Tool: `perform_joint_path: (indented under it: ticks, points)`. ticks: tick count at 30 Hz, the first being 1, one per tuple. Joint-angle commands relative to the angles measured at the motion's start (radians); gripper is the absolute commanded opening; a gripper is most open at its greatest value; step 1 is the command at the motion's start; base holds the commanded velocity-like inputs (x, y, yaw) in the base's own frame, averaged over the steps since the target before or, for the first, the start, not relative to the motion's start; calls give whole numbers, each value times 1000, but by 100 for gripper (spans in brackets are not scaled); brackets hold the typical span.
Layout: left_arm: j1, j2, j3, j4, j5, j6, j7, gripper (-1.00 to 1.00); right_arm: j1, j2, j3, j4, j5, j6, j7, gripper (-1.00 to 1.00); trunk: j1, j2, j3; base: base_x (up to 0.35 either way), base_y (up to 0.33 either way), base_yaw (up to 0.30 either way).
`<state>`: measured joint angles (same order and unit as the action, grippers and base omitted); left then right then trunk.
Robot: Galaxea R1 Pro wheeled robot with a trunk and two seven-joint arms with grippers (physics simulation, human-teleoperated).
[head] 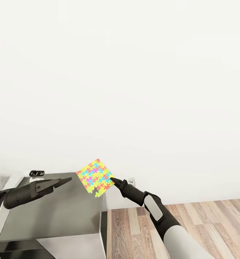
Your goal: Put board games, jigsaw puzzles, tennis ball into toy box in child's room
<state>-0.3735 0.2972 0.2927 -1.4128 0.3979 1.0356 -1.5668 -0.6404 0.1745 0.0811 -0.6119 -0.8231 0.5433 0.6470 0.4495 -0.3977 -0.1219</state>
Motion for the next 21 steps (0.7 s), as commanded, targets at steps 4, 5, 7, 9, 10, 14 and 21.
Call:
perform_joint_path:
  ticks: [4, 5, 7, 9, 10, 14, 21]
  points:
    - [-1, 0, 2, 0, 0, 11, -4, 100, -1, 0, 0, 0, -8, 7, -4, -100, 0, -2, -2, -64, 72, 1]
    - [-1, 0, 3, 0, 1, 11, -4, 100, -1, 0, 0, 0, -8, 7, -5, -100, 0, -2, -2, -7, 8, 0]
    - [-1, 0, 3, 0, 2, 11, -4, 100, -1, 0, 0, 0, -8, 7, -5, -100, 0, -2, -2, -3, 3, 0]
    - [-1, 0, 3, 0, 2, 11, -4, 100, -1, 0, 0, 0, -8, 7, -6, -100, 0, -2, -2, -1, 12, 0]
    - [-1, 0, 3, 0, 2, 11, -4, 100, -1, 0, 0, 0, -8, 7, -5, -100, 0, -2, -2, -1, 62, 0]
    - [-1, 0, 3, 0, 2, 11, -4, 100, -1, 0, 0, 0, -8, 7, -5, -100, 0, -2, -2, 0, 88, 0]
    - [-1, 0, 4, 0, 2, 11, -4, 100, -1, 0, 0, -1, -8, 7, -4, -100, 0, -2, 1, 0, 15, 106]
